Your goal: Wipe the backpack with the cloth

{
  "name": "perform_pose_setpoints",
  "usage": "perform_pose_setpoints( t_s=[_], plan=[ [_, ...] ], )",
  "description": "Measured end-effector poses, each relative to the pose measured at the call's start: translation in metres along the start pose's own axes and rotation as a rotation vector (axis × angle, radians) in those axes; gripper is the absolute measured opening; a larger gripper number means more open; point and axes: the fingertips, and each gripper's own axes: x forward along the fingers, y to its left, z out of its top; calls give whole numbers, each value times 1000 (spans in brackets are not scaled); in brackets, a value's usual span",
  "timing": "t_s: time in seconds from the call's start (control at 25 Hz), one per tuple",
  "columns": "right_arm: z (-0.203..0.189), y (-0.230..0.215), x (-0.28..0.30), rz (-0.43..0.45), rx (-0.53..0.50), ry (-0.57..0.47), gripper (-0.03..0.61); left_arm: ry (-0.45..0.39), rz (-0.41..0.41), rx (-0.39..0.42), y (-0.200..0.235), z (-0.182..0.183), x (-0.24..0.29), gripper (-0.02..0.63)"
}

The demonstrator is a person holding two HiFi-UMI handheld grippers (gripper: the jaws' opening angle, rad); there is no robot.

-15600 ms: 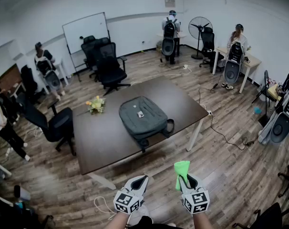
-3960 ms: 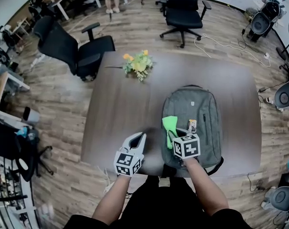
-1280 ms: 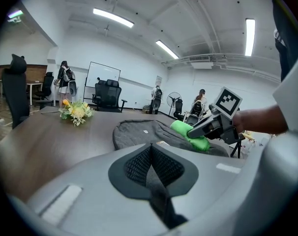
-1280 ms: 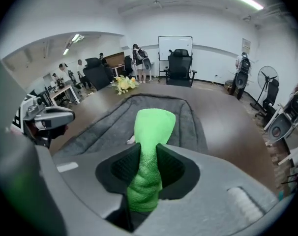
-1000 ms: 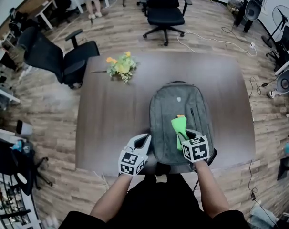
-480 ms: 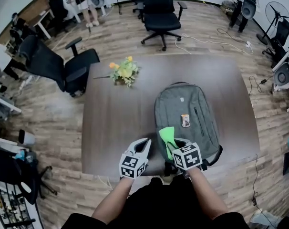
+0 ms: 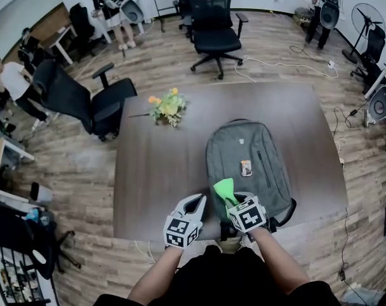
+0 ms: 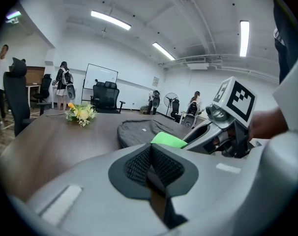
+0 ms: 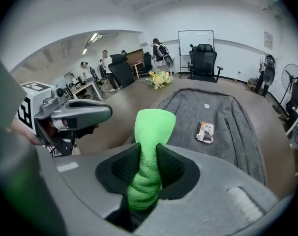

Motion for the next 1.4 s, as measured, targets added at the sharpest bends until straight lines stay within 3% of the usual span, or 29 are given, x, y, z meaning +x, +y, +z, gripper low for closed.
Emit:
perform_pose_setpoints(
  t_s=[0.6, 0.8, 1.4],
  plan=[
    [-32, -61, -33, -86, -10, 21, 98, 6, 25, 8, -23, -1, 9, 20],
    [-33, -81, -45, -118, -13, 11, 98, -31, 34, -43, -28, 10, 13, 20],
    [-64, -154, -80, -240, 33, 32, 98, -62, 59, -50, -42, 20, 33, 20]
  ],
)
